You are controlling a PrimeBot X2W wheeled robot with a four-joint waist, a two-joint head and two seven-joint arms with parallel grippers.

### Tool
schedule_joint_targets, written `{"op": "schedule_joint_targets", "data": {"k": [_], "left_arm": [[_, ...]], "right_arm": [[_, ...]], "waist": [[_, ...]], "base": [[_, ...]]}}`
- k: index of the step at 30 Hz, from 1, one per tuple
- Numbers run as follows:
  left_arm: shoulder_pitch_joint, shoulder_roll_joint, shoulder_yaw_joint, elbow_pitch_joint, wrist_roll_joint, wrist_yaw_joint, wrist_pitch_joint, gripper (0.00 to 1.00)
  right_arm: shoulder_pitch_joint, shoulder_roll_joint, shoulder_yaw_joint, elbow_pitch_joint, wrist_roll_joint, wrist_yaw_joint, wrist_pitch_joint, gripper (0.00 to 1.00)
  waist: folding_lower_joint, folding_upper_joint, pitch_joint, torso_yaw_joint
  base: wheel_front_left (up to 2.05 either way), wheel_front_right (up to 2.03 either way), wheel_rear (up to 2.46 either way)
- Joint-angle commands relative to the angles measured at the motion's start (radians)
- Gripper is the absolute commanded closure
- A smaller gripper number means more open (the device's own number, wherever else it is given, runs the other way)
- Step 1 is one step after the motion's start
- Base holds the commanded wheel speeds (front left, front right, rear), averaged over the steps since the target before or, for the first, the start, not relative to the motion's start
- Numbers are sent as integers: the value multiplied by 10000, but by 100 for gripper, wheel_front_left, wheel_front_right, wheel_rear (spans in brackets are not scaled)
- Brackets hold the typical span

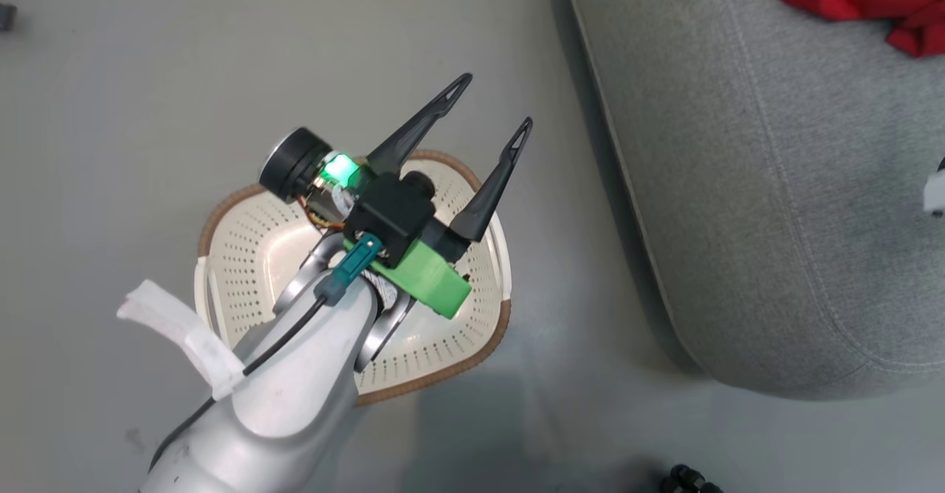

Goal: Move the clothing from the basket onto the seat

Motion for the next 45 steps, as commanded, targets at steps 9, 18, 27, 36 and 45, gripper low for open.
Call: {"op": "schedule_joint_targets", "data": {"k": [9,18,27,36,45], "left_arm": [[1720,91,1260,-249,-243,353,-7,0],[2824,25,2760,-597,-321,628,-7,0],[3817,-133,4409,-814,-281,803,-7,0],[4674,-280,5520,-1113,56,745,-7,0],[5578,-566,5859,-1144,336,624,-7,0]], "right_arm": [[2066,716,698,-1768,-133,-14,-21,0],[2817,1425,1490,-2795,-400,-13,-23,0],[3087,1794,2425,-3305,-877,-13,-23,0],[3752,2126,2955,-3954,-1427,-13,-21,0],[4714,2586,2721,-4177,-1877,-13,-21,0]], "waist": [[0,0,-2205,601],[0,0,-3052,1582],[0,0,-3625,2265],[0,0,-4170,2509],[0,0,-4596,2513]], "base": [[0,0,0],[0,0,0],[0,0,0],[0,0,0],[0,0,0]]}}
